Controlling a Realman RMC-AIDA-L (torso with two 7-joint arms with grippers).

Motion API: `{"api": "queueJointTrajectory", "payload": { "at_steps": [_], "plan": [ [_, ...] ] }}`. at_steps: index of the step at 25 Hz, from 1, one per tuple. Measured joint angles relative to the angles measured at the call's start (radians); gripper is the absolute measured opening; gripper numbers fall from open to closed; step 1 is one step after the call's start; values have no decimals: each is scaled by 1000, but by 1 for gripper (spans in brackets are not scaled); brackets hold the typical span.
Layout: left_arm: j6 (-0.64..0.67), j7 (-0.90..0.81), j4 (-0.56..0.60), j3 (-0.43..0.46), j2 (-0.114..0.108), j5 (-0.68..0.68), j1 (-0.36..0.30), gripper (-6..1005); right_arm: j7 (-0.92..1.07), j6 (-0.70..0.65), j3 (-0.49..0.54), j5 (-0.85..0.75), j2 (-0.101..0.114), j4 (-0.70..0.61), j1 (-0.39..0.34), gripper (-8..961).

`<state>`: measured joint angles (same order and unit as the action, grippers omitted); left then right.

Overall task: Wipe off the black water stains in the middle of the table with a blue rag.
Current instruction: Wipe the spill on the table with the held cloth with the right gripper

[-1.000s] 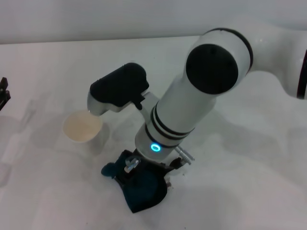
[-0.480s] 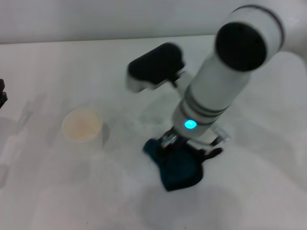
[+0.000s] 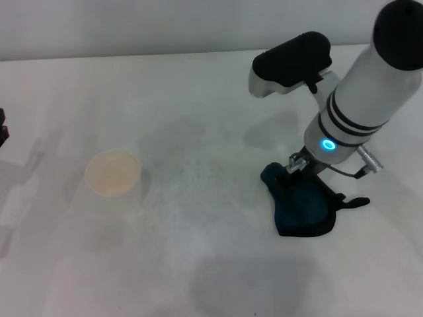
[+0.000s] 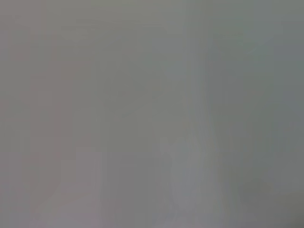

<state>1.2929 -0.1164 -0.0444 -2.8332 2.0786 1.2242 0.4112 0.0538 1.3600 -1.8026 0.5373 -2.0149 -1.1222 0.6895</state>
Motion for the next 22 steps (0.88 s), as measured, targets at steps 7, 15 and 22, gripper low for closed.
{"api": "queueJointTrajectory", "payload": {
  "at_steps": [7, 15, 22],
  "plan": [
    [-1, 0, 0, 0, 0, 0, 10, 877, -6, -2, -44, 49, -11, -72, -47, 87],
    [-1, 0, 2, 0, 1, 0, 16, 878, 13, -114, -210, 226, -12, -68, -28, 90],
    [-1, 0, 3, -3, 1, 0, 19, 877, 104, -195, -372, 324, -13, -56, 60, 92]
  ]
}}
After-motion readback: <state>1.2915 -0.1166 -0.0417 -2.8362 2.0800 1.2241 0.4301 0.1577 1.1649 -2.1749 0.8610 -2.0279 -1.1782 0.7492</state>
